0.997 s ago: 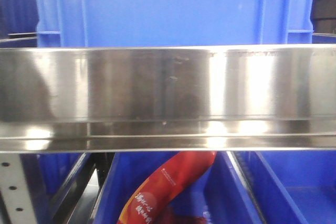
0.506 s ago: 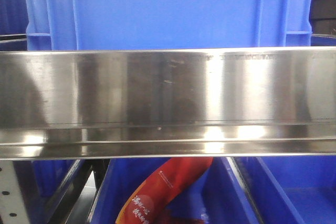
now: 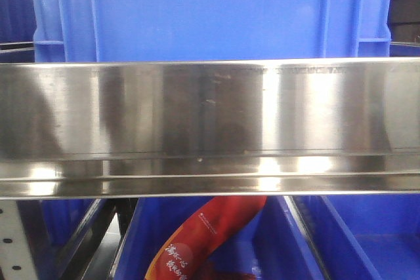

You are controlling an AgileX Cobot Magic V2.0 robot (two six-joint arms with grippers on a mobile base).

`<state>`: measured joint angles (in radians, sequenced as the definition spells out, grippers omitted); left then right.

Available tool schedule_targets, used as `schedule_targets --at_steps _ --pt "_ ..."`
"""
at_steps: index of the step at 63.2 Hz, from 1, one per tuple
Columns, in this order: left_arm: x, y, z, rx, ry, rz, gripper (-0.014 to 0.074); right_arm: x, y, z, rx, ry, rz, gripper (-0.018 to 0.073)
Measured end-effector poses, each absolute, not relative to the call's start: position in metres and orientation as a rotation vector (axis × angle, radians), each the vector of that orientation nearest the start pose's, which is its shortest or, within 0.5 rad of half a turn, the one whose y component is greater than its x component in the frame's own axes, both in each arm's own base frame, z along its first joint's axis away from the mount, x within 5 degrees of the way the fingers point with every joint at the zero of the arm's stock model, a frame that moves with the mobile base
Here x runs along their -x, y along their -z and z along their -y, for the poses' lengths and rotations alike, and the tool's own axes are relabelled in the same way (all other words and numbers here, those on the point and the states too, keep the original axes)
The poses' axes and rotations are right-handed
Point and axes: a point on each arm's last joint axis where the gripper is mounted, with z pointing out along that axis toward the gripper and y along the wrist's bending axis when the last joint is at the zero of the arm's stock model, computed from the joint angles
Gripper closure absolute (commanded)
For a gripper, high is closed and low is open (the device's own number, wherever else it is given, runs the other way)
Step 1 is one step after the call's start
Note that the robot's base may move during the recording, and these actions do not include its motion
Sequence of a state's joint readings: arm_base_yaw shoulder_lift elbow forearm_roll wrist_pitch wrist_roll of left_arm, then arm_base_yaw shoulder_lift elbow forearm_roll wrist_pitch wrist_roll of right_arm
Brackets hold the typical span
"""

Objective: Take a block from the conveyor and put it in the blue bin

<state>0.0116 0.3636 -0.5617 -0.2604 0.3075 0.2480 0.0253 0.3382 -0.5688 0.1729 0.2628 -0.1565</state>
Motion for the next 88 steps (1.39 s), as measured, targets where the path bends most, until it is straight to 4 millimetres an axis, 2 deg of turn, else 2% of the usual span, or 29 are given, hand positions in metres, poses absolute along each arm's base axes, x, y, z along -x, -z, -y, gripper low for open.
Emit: schedule_targets --at_steps 11,21,28,38,45,52,59,68,72,75,78,83,88 --pt "-0.087 -0.393 0.009 -0.101 0.047 -1.55 0.0708 -0.081 -0.393 -0.006 0.048 -0.065 -1.495 0.072" --pt "-0.119 -0.416 0.017 -0.158 0.093 -1.588 0.0708 -0.109 -0.42 -0.008 0.054 -0.072 -1.516 0.0721" --pt "-0.142 -0.427 0.031 -0.235 0.16 -1.611 0.0708 -0.132 -0.436 -0.015 0.088 -0.108 -1.532 0.0721" --pt "-0.172 -0.436 0.067 -0.381 0.28 -1.638 0.0708 -0.162 -0.448 -0.034 0.171 -0.19 -1.557 0.0721" --pt "-0.191 -0.436 0.095 -0.463 0.346 -1.648 0.0708 -0.184 -0.449 -0.056 0.23 -0.277 -1.576 0.0721" --pt "-0.21 -0.433 0.121 -0.509 0.387 -1.638 0.0708 -0.204 -0.441 -0.085 0.305 -0.359 -1.603 0.0721" --pt "-0.231 -0.424 0.138 -0.499 0.426 -1.663 0.0708 -0.222 -0.429 -0.114 0.371 -0.415 -1.638 0.0721" --pt "-0.253 -0.413 0.151 -0.463 0.467 -1.712 0.0703 -0.242 -0.406 -0.135 0.416 -0.429 -1.71 0.0721" --pt "-0.259 -0.408 0.154 -0.463 0.47 -1.73 0.0659 -0.248 -0.398 -0.139 0.424 -0.426 -1.736 0.0706" --pt "-0.261 -0.406 0.156 -0.464 0.469 -1.738 0.0587 -0.251 -0.395 -0.141 0.426 -0.426 -1.75 0.0657" --pt "-0.263 -0.404 0.157 -0.464 0.469 -1.742 0.0487 -0.252 -0.393 -0.142 0.43 -0.426 -1.759 0.0575" --pt "-0.263 -0.404 0.157 -0.463 0.471 -1.745 0.0302 -0.253 -0.392 -0.142 0.429 -0.427 -1.763 0.0382" --pt "-0.263 -0.404 0.157 -0.464 0.472 -1.744 0.0178 -0.253 -0.392 -0.142 0.429 -0.428 -1.761 0.0198"
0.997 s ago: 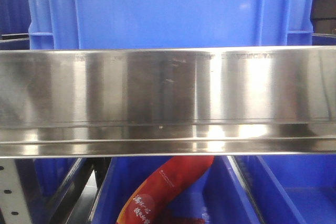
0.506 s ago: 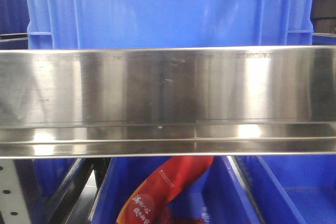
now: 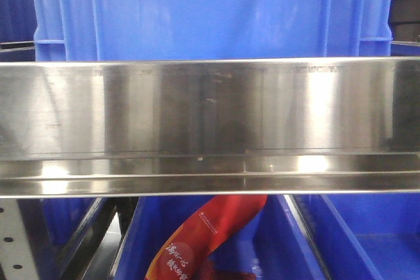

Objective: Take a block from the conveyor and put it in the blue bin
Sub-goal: 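Open the right gripper to drop the light-blue block into a bin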

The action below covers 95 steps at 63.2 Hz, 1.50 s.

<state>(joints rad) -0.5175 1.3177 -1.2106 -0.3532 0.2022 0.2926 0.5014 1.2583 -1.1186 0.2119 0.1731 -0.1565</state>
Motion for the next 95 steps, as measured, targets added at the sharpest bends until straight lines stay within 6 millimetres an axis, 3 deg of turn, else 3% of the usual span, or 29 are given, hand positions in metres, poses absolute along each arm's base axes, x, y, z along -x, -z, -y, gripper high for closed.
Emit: schedule_targets --at_steps 6,11,14,18,26,29,48,57,66,75,88,95 --pt "-0.263 -0.404 0.157 -0.462 0.473 -1.744 0.0165 -0.253 -0.392 -0.142 0.429 -0.428 -1.762 0.0115" --pt "-0.263 -0.404 0.157 -0.462 0.473 -1.744 0.0209 -0.253 -0.392 -0.142 0.429 -0.428 -1.762 0.0131" --pt "-0.263 -0.404 0.157 -0.465 0.474 -1.747 0.0279 -0.253 -0.393 -0.142 0.427 -0.428 -1.757 0.0169" --pt "-0.259 -0.407 0.156 -0.47 0.478 -1.748 0.0408 -0.251 -0.396 -0.141 0.424 -0.429 -1.745 0.0277" --pt "-0.246 -0.419 0.149 -0.487 0.473 -1.724 0.0705 -0.235 -0.412 -0.133 0.418 -0.44 -1.7 0.0638" --pt "-0.242 -0.424 0.145 -0.506 0.443 -1.698 0.0708 -0.228 -0.418 -0.129 0.414 -0.444 -1.678 0.0727" --pt "-0.227 -0.436 0.136 -0.548 0.384 -1.65 0.0708 -0.21 -0.435 -0.116 0.396 -0.443 -1.631 0.0721" --pt "-0.197 -0.439 0.118 -0.518 0.39 -1.586 0.0708 -0.182 -0.438 -0.085 0.346 -0.376 -1.578 0.0721" --pt "-0.17 -0.42 0.096 -0.47 0.389 -1.587 0.0708 -0.156 -0.419 -0.051 0.251 -0.269 -1.564 0.0721" --pt "-0.148 -0.384 0.076 -0.437 0.359 -1.64 0.0708 -0.128 -0.384 -0.032 0.196 -0.206 -1.586 0.0721" --pt "-0.121 -0.35 0.058 -0.408 0.331 -1.659 0.0708 -0.098 -0.342 -0.024 0.188 -0.196 -1.602 0.0721" --pt "-0.111 -0.348 0.053 -0.403 0.333 -1.636 0.0708 -0.089 -0.336 -0.022 0.187 -0.197 -1.583 0.0721"
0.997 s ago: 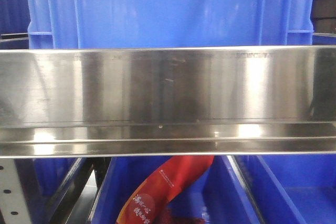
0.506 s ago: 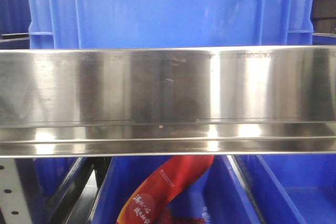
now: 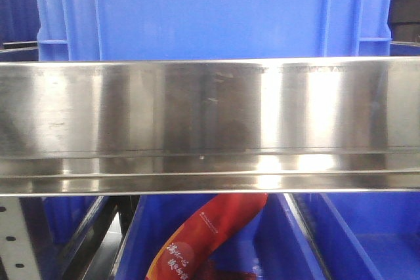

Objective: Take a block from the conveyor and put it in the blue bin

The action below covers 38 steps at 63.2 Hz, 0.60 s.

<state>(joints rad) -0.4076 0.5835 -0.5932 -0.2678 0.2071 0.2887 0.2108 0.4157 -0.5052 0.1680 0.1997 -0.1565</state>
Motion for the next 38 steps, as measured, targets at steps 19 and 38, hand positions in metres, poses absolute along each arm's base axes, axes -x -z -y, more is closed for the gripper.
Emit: schedule_targets --at_steps 19,38 --pt "-0.1065 -0.3499 0.0511 -0.394 0.334 -1.605 0.0708 -0.0821 -0.3382 -0.0206 0.183 -0.198 -1.551 0.0721" --pt "-0.1065 -0.3499 0.0511 -0.393 0.335 -1.605 0.0708 -0.0823 -0.3375 -0.0206 0.184 -0.198 -1.554 0.0721"
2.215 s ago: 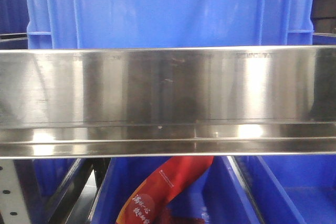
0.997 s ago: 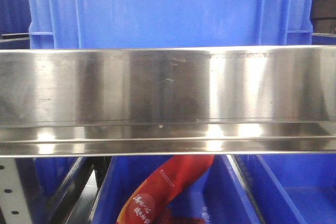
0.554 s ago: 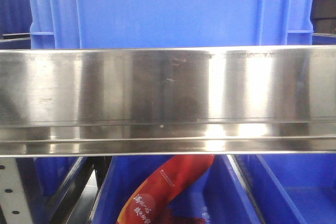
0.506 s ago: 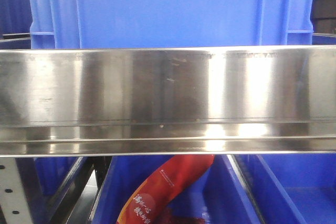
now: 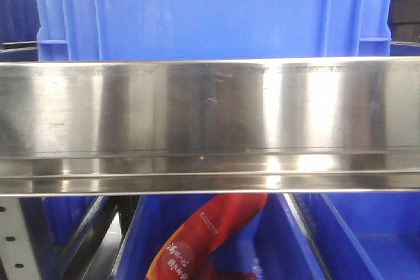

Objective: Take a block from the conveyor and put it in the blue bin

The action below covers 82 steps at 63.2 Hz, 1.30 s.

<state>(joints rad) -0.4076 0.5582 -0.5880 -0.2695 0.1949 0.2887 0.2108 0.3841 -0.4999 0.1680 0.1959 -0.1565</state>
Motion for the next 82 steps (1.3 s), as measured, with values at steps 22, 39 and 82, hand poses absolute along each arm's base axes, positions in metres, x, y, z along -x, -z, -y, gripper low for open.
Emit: schedule_targets --at_steps 22,39,82 --pt "-0.107 -0.35 0.051 -0.39 0.335 -1.602 0.0708 -0.067 -0.279 -0.006 0.063 -0.081 -1.525 0.0721" --pt "-0.106 -0.351 0.051 -0.388 0.335 -1.596 0.0708 -0.057 -0.21 -0.004 0.028 -0.08 -1.553 0.0721" --pt "-0.106 -0.351 0.051 -0.386 0.334 -1.595 0.0708 -0.057 -0.208 -0.007 0.076 -0.127 -1.55 0.0721"
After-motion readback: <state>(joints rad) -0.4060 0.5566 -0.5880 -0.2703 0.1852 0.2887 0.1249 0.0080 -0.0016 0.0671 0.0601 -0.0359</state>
